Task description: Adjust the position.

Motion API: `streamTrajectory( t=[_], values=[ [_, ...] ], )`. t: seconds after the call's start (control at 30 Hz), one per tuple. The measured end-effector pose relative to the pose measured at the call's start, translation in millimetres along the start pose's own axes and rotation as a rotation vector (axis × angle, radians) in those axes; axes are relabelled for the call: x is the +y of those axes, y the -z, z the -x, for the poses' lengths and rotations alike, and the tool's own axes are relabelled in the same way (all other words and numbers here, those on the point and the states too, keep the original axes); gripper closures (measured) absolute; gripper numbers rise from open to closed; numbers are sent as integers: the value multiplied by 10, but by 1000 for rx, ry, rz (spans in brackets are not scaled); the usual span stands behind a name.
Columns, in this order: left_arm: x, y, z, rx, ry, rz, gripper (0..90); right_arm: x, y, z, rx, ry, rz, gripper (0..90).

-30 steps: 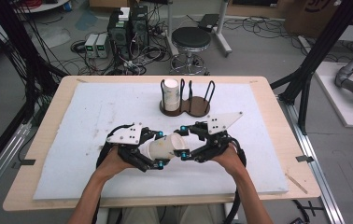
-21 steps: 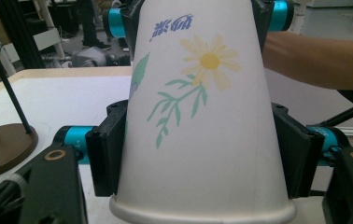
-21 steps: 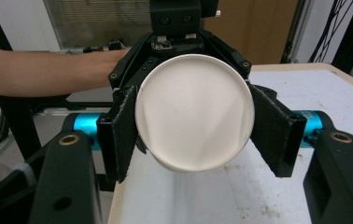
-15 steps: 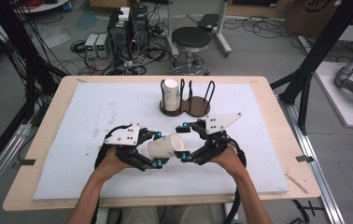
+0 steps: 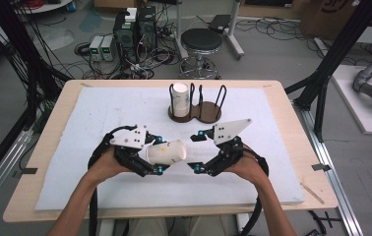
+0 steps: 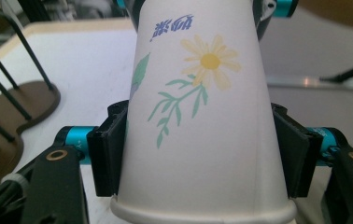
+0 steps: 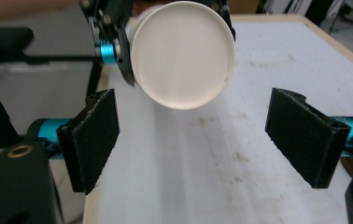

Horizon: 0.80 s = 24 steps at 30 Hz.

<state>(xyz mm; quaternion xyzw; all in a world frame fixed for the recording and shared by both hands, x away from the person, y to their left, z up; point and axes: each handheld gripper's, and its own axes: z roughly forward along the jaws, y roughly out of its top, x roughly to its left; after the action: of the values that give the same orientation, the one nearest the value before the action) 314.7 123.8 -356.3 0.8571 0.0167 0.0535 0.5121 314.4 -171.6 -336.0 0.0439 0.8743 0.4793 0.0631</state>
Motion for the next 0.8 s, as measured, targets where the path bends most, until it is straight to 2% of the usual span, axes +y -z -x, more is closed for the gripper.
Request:
streamTrajectory(
  t=[0.2, 0.23, 0.27, 0.37, 0.47, 0.5, 0.8],
  values=[
    [173, 18, -64, -18, -13, -176, 307, 118, -27, 17, -2, 39, -222, 181],
    [198, 14, -74, -23, -18, -201, 307, 150, -60, 18, -3, 51, -289, 181],
    [223, 10, -82, -25, -22, -226, 307, 150, -60, 18, -3, 51, -289, 181],
    [279, 5, -116, -28, -25, -280, 307, 192, -95, 20, -6, 69, -363, 185],
    [310, 1, -138, -30, -24, -323, 307, 223, -108, 28, -6, 75, -403, 185],
    [312, -7, -139, -30, -22, -321, 307, 231, -109, 29, -7, 78, -417, 185],
    [349, -161, -114, -54, -45, -353, 307, 271, -179, 41, 4, 95, -446, 186]
  ],
)
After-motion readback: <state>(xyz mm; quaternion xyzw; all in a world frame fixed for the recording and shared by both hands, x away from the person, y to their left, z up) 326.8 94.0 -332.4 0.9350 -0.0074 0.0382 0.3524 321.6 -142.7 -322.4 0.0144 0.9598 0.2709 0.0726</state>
